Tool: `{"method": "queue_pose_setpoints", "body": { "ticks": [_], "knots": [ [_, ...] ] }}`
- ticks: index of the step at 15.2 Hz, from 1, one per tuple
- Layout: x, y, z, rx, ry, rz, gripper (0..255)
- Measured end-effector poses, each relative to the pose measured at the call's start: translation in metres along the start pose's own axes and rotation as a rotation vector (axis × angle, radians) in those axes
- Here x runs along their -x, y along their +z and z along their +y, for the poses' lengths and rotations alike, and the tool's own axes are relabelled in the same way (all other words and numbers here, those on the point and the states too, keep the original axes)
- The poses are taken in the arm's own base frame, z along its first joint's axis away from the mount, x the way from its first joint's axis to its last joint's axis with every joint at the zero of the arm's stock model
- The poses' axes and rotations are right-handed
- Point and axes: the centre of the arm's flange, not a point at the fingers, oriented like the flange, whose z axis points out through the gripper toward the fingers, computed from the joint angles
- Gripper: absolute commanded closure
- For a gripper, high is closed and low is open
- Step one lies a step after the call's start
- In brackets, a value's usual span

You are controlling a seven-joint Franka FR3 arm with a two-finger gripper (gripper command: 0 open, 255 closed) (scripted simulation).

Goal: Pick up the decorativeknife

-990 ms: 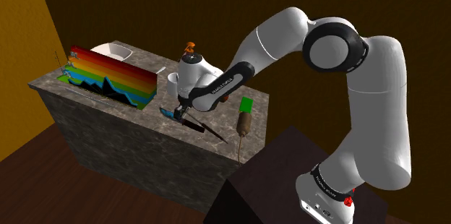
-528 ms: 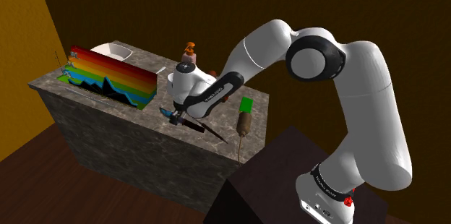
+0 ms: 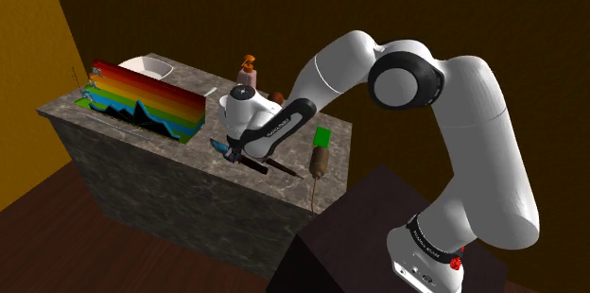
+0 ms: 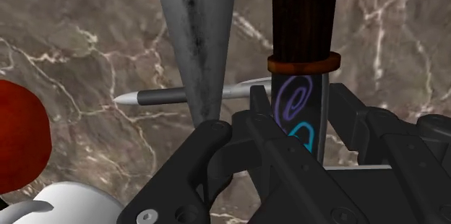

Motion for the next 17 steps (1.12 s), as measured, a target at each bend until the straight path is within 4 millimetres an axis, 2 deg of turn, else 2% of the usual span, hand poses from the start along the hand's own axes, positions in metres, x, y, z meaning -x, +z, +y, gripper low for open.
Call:
{"method": "queue_pose_setpoints", "body": {
  "ticks": [8, 17],
  "knots": [
    [0.000, -0.004, -0.002, -0.003, -0.003, -0.003, 255],
    [-0.003, -0.049, 0.004, -0.003, -0.004, -0.004, 255]
  ]
}}
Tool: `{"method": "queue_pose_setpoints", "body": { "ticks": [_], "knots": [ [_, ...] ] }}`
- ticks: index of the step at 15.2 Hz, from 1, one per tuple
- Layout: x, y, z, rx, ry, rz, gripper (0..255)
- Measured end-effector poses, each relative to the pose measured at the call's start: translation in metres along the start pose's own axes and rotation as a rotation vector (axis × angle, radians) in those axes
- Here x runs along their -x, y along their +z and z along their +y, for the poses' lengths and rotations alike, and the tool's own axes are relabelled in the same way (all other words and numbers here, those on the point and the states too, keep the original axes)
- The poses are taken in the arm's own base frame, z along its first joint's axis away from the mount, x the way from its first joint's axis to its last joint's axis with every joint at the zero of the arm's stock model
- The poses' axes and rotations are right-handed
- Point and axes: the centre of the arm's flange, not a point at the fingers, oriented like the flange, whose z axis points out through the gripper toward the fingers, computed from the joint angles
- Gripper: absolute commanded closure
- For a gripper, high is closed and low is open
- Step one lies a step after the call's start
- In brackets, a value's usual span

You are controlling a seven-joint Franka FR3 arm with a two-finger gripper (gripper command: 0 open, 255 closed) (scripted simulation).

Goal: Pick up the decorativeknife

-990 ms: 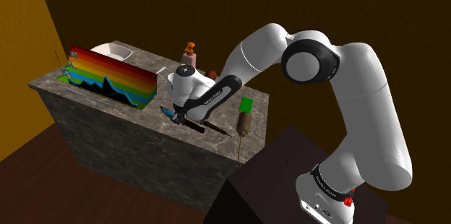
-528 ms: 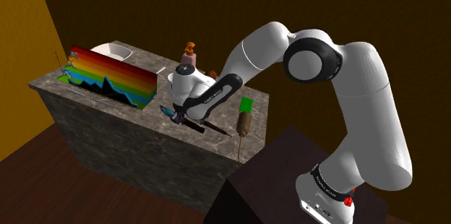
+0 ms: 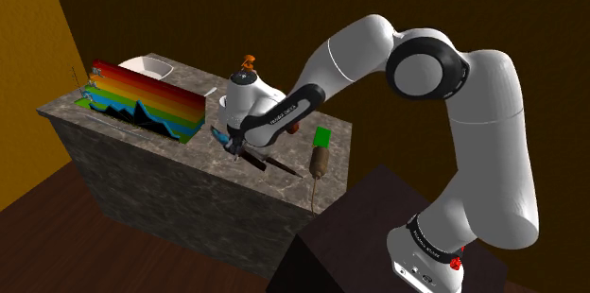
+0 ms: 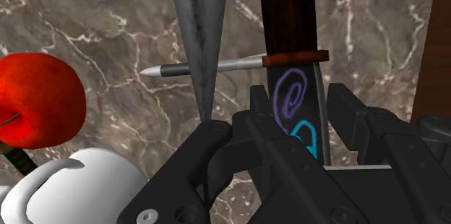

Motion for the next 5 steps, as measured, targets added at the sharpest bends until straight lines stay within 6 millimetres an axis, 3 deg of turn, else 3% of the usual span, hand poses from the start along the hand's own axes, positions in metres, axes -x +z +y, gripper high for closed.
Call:
{"method": "queue_pose_setpoints", "body": {
  "ticks": [5],
  "knots": [
    [-0.002, -0.023, 0.004, 0.000, 0.000, 0.000, 255]
  ]
}}
